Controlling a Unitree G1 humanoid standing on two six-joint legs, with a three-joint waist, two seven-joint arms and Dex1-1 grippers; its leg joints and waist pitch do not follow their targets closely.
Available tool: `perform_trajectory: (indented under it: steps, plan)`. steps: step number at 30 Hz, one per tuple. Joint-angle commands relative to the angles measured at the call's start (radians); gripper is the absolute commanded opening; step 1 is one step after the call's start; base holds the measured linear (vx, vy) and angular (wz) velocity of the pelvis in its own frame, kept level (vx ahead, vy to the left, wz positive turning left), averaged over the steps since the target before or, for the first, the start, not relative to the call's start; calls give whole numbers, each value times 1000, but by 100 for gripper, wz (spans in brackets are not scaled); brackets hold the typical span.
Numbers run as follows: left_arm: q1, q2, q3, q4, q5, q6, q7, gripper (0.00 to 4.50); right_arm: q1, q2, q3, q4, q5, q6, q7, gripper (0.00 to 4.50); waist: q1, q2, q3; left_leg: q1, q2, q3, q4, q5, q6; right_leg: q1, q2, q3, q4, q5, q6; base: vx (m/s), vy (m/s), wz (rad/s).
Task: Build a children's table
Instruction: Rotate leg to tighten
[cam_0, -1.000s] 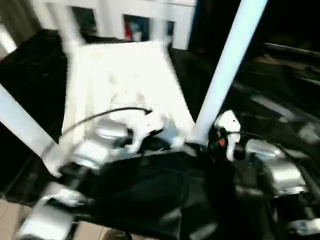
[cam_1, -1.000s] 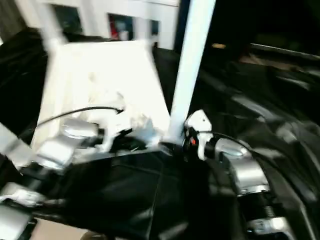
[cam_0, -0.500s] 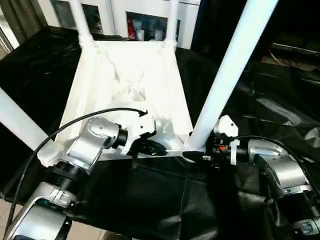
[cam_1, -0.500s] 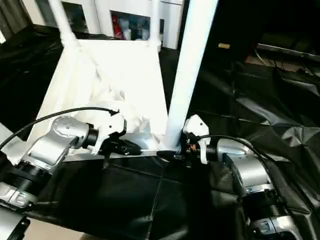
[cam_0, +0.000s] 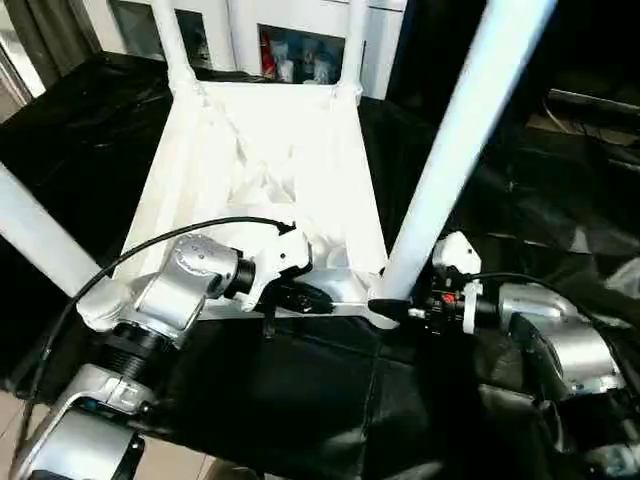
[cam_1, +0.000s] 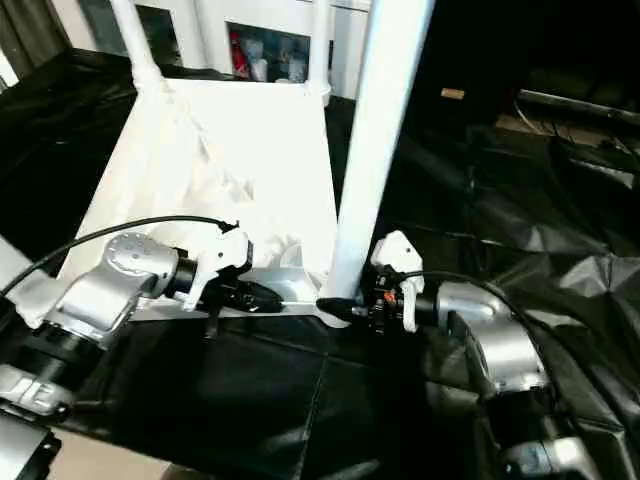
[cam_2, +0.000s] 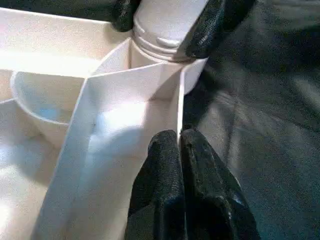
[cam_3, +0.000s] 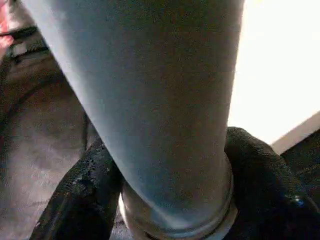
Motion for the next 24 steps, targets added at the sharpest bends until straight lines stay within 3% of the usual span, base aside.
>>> perform_trajectory:
  steps: [1, 4, 9, 12, 13, 15, 16, 18, 24]
  plan:
    - [1, -65, -17, 87, 71, 22, 197, 0, 24, 78, 16, 6, -3, 16, -125, 266, -2, -4, -60, 17, 37, -8, -61, -191, 64, 40, -50, 45, -60, -213, -257, 0, 0, 0]
    - [-6, -121, -9, 106, 84, 46, 290, 0, 45, 150, 11, 8, -20, 2, -234, 265, -5, -6, -50, 21, 34, -18, -73, -313, 7, 37, -56, 42, -86, -467, -172, -17, 3, -1]
    - [-16, -254, -20, 123, 103, 96, 432, 0, 38, 322, -28, 79, -98, 19, -574, 265, -25, -7, -44, 36, 26, -37, -79, -449, -32, 17, -56, 32, -119, -691, -65, -13, 3, -1]
    - [-19, -309, -41, 126, 114, 107, 467, 0, 15, 382, -43, 116, -133, 11, -701, 265, -35, 0, -48, 26, 25, -47, -87, -467, -32, 26, -55, 25, -122, -679, -48, 0, 0, 0]
    - [-20, -322, -47, 130, 120, 103, 475, 0, 10, 395, -38, 118, -148, 3, -724, 265, -36, 6, -49, 26, 26, -48, -89, -471, -34, 28, -55, 24, -122, -662, -49, 0, 0, 0]
    - [-22, -327, -47, 134, 124, 94, 480, 0, 5, 398, -38, 116, -154, -6, -730, 265, -36, 6, -50, 31, 25, -47, -91, -488, -31, 25, -53, 23, -127, -629, -52, 0, 0, 0]
    - [-23, -322, -46, 133, 122, 90, 472, 0, 4, 392, -43, 112, -146, -8, -716, 300, -37, 7, -49, 35, 25, -46, -91, -505, -27, 21, -52, 24, -129, -614, -58, 0, 0, 0]
    - [-21, -312, -44, 129, 121, 86, 456, 0, 5, 387, -54, 103, -126, -3, -696, 334, -36, 7, -52, 28, 27, -46, -96, -486, -19, 29, -53, 27, -124, -558, -74, 0, 0, 0]
    - [-10, -269, -44, 112, 119, 71, 400, 0, 7, 339, -24, 75, -142, -11, -628, 379, -31, 7, -55, 25, 29, -37, -96, -442, -10, 32, -53, 37, -112, -455, -119, 0, 0, 0]
